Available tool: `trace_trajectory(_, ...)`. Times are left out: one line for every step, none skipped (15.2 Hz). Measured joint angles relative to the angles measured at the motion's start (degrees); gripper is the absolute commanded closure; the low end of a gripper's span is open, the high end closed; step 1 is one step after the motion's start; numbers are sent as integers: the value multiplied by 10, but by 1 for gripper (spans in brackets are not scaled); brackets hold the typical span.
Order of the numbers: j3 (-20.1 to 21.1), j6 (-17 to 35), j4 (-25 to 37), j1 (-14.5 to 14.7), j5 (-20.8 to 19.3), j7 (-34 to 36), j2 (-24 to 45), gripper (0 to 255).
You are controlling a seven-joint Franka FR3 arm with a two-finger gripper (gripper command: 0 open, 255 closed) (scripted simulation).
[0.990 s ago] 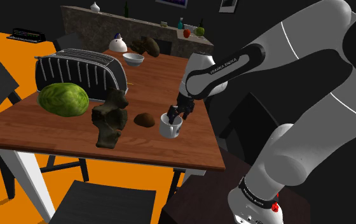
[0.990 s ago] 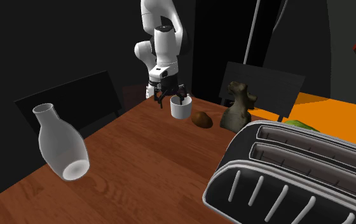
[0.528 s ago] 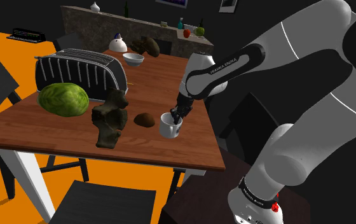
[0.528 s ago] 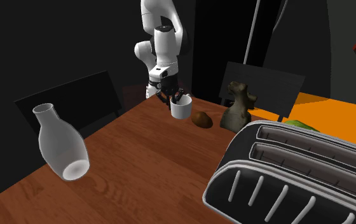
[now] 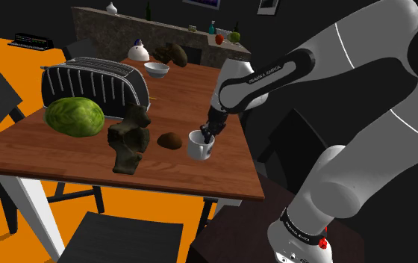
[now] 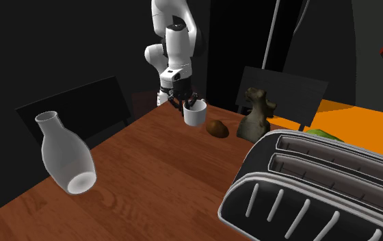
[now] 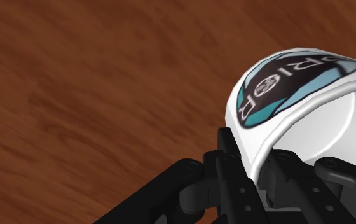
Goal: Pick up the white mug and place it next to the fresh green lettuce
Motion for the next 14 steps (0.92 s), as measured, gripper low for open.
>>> trace_trajectory(0,-10,3,-1,-1,0,-7,255)
trace_trajectory(1,-19,7,-1,-2,2,-12,255)
trace_trajectory(1,-27,10,-1,-3,3,-18,255)
trace_trajectory(2,-37,13,-1,-3,4,-23,255)
trace_trajectory(2,-45,18,-2,-4,4,-27,255)
trace_trajectory(2,-53,21,-2,-5,5,-32,255)
trace_trajectory(3,-64,26,-2,-5,6,-38,255)
trace_trajectory(3,-71,27,-2,-6,7,-44,255)
trace_trajectory(3,-79,32,-3,-6,7,-47,255)
trace_trajectory(3,-88,37,-3,-7,7,-51,255)
trace_trajectory(4,-98,41,-3,-7,8,-56,255)
trace_trajectory(4,-107,46,-4,-8,9,-62,255)
trace_trajectory(4,-116,51,-4,-8,9,-65,255)
trace_trajectory(4,-125,57,-4,-9,10,-68,255)
